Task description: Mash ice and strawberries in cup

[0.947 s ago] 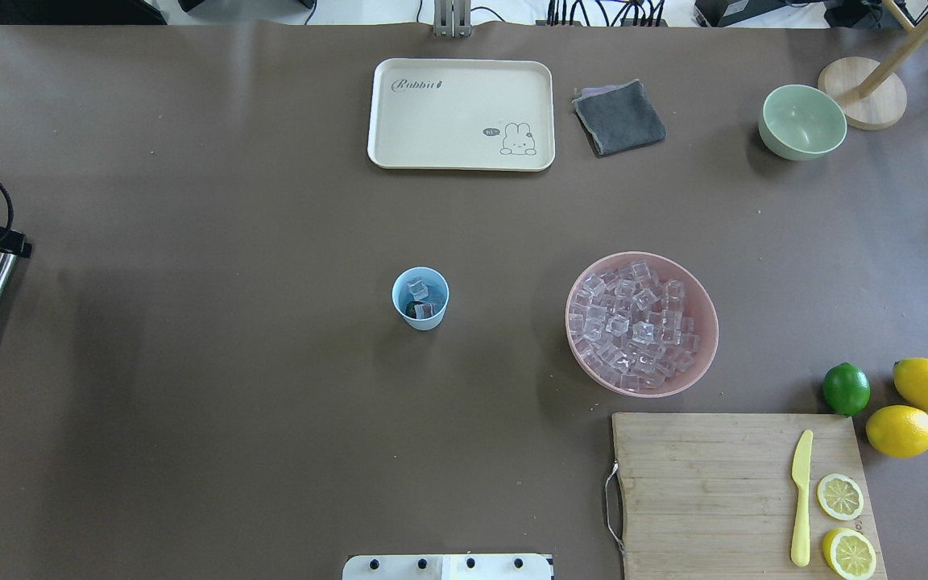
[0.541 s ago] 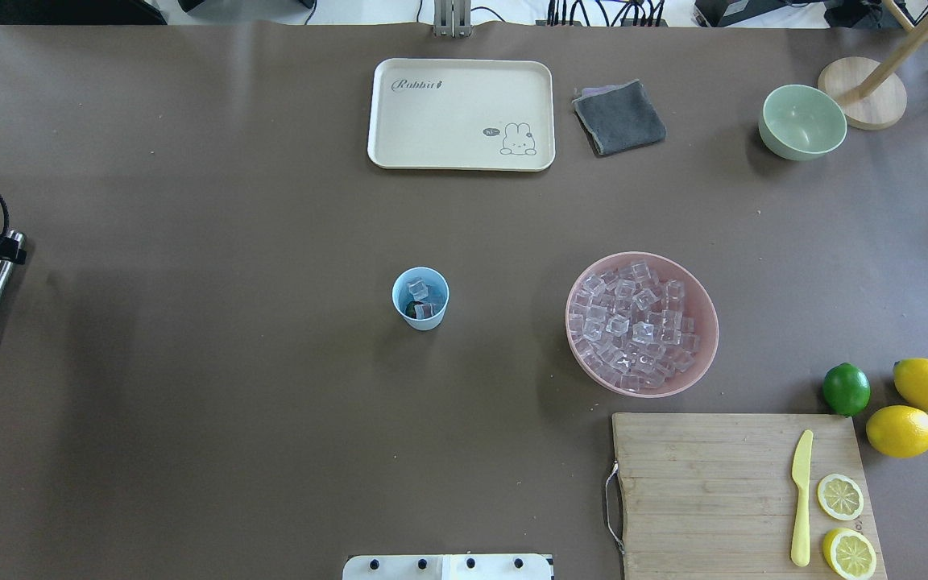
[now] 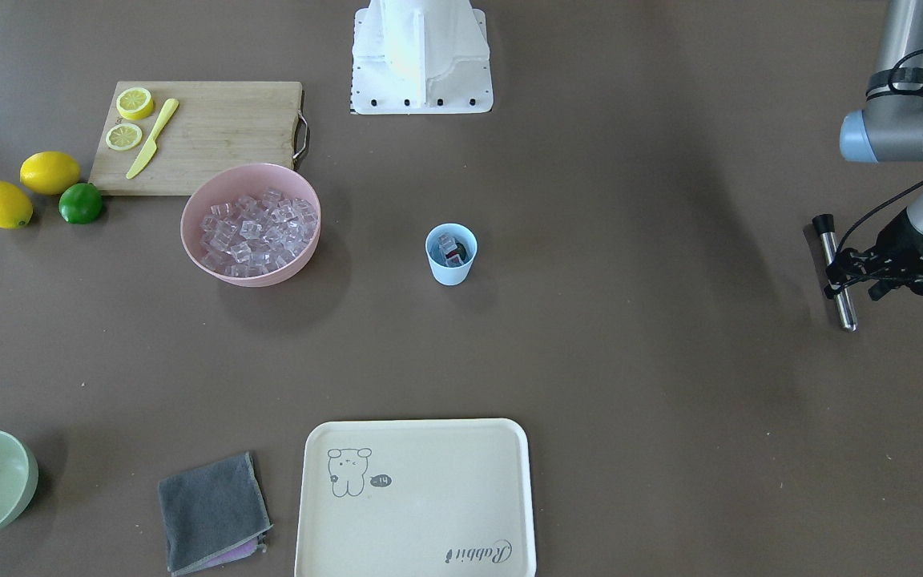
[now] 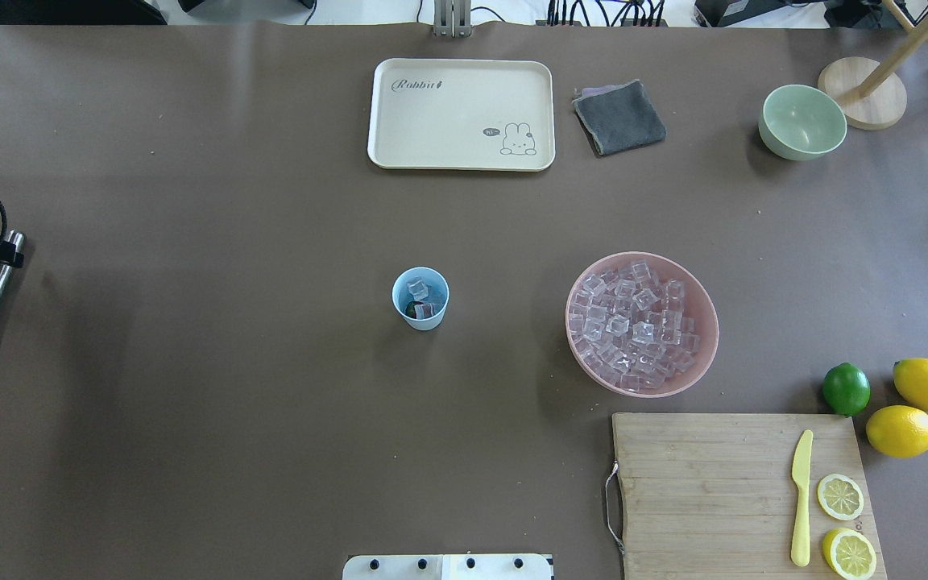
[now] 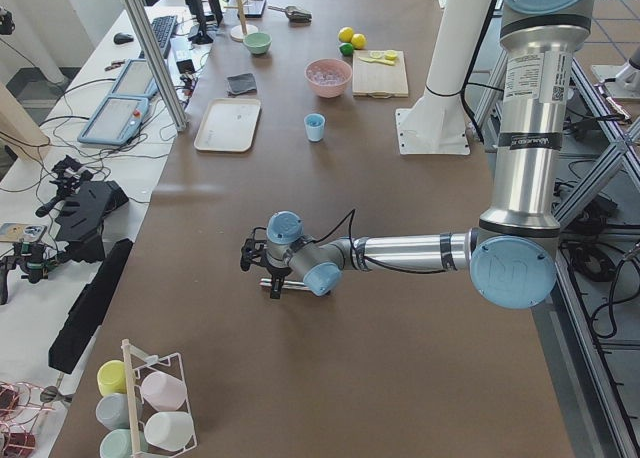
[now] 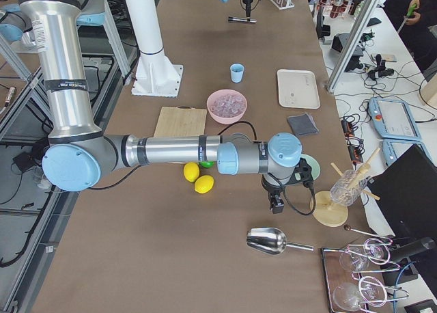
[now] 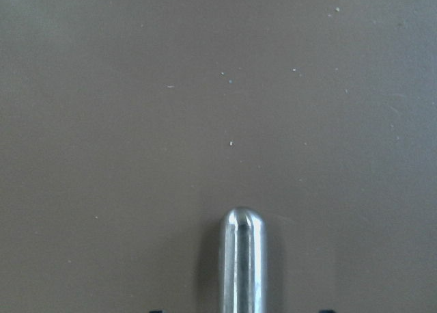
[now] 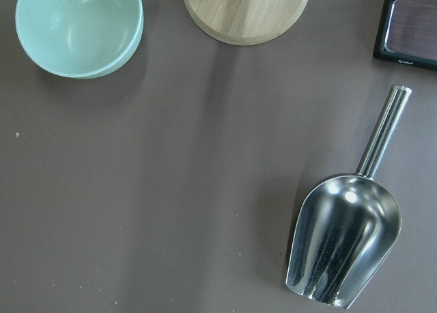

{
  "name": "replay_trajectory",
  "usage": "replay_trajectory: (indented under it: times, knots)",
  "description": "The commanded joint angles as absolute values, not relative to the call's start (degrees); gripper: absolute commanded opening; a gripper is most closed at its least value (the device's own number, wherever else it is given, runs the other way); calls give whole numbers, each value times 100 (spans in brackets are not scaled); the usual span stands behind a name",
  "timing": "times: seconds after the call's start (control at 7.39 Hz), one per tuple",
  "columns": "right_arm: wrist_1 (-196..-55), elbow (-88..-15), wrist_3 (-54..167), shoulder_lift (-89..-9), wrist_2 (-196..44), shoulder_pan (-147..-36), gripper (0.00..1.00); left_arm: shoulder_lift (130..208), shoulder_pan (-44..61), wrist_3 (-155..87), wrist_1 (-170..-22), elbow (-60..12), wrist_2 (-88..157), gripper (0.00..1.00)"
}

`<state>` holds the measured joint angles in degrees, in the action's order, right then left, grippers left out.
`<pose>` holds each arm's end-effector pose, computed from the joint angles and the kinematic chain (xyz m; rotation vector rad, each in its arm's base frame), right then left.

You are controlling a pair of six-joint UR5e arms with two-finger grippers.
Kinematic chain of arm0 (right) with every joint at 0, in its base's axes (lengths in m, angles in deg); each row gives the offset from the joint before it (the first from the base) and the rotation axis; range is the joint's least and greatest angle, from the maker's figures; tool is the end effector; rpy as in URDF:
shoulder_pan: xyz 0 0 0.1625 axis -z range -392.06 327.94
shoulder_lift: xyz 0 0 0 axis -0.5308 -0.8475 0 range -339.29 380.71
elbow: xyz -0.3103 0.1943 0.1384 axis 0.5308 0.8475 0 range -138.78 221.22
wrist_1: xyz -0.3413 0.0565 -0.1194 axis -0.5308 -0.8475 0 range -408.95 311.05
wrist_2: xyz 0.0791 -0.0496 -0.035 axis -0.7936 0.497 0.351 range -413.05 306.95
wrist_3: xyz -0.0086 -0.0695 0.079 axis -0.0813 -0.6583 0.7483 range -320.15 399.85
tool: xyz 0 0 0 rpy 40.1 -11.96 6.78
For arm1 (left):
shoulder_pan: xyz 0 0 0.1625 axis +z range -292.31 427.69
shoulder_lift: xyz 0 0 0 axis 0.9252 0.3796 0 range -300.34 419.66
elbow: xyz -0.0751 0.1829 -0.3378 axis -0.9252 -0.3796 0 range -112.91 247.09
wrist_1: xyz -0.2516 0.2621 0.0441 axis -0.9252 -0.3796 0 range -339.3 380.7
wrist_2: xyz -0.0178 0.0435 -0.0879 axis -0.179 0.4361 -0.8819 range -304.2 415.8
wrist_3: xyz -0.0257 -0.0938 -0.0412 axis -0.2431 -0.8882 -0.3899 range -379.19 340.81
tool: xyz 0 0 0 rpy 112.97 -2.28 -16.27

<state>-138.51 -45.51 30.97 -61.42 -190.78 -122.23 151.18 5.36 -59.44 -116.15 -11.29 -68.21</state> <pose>0.0567 -0.4987 0.5849 0.1483 -0.8245 -0.1797 0.1563 -0.4580 0.6240 0.1958 0.8215 -0.0160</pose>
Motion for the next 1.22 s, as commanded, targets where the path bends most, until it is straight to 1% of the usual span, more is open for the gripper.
replay_trajectory:
  times: [0.0,0.41,0.68,0.81,0.95,1.08]
  knots:
    - [-13851,-4553,3097,-6138,-19078,-12224,100,15098,529,-5945,-11623,-1158,-6830,97]
    - [-13851,-4500,3106,-6112,-19025,-12215,100,15185,363,-5919,-11545,-1228,-7135,98]
    - [-13851,-4492,3115,-6103,-18999,-12171,100,15307,-416,-5440,-10907,-1315,-7889,98]
    - [-13851,-4483,3123,-6077,-18972,-12110,100,15439,-873,-4939,-10337,-1455,-8050,98]
    - [-13842,-4457,3167,-6076,-18972,-12074,100,15440,-1069,-4577,-9844,-1813,-8069,98]
    - [-13851,-4448,3167,-6085,-18972,-12074,100,15423,-1601,-4243,-9387,-2182,-8078,98]
